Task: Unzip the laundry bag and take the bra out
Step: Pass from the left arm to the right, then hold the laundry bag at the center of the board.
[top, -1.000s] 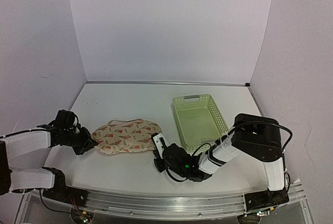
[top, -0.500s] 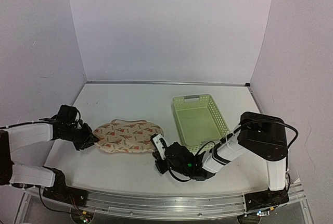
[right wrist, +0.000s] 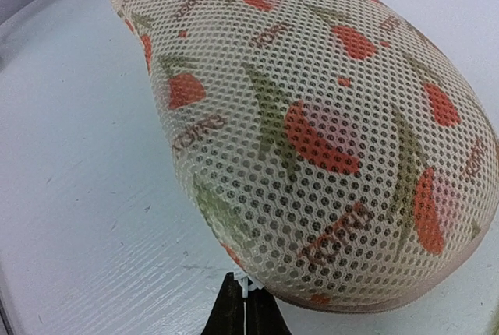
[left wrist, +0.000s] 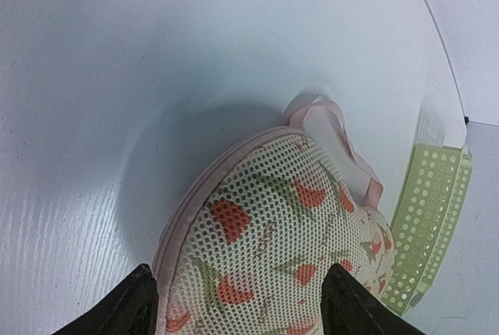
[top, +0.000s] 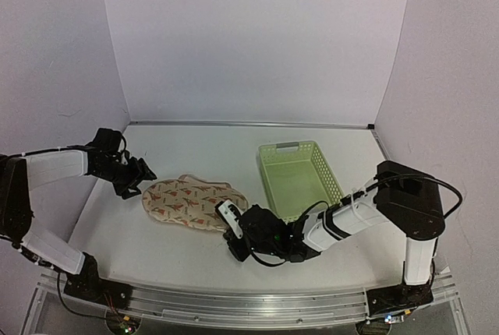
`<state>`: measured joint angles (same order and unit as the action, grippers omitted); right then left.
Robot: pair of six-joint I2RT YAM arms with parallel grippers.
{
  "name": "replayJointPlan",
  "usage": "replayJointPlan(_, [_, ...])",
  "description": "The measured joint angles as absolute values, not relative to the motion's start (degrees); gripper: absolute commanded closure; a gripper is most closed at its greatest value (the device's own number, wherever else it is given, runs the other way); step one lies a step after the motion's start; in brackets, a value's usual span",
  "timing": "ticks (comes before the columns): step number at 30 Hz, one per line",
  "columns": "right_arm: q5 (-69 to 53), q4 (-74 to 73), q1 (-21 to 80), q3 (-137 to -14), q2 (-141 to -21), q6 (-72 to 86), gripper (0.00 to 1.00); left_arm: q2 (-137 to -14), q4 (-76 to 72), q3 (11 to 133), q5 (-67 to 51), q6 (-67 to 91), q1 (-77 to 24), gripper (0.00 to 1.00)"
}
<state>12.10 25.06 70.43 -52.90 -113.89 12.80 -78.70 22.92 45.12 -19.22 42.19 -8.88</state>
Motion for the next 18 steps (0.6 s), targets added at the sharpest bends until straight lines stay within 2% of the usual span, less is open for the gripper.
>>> replayJointPlan(11, [8.0,8.8,70.4,-68.4,-116.4,16.6,1.0,-80.1,30.5,51.0,-19.4,40.8,-8.1,0.18])
replayJointPlan(18, [5.2,1.7,70.4,-80.0,-122.7,17.4,1.0,-72.9,31.6,48.1,-23.3,45.2,-9.1,0.17])
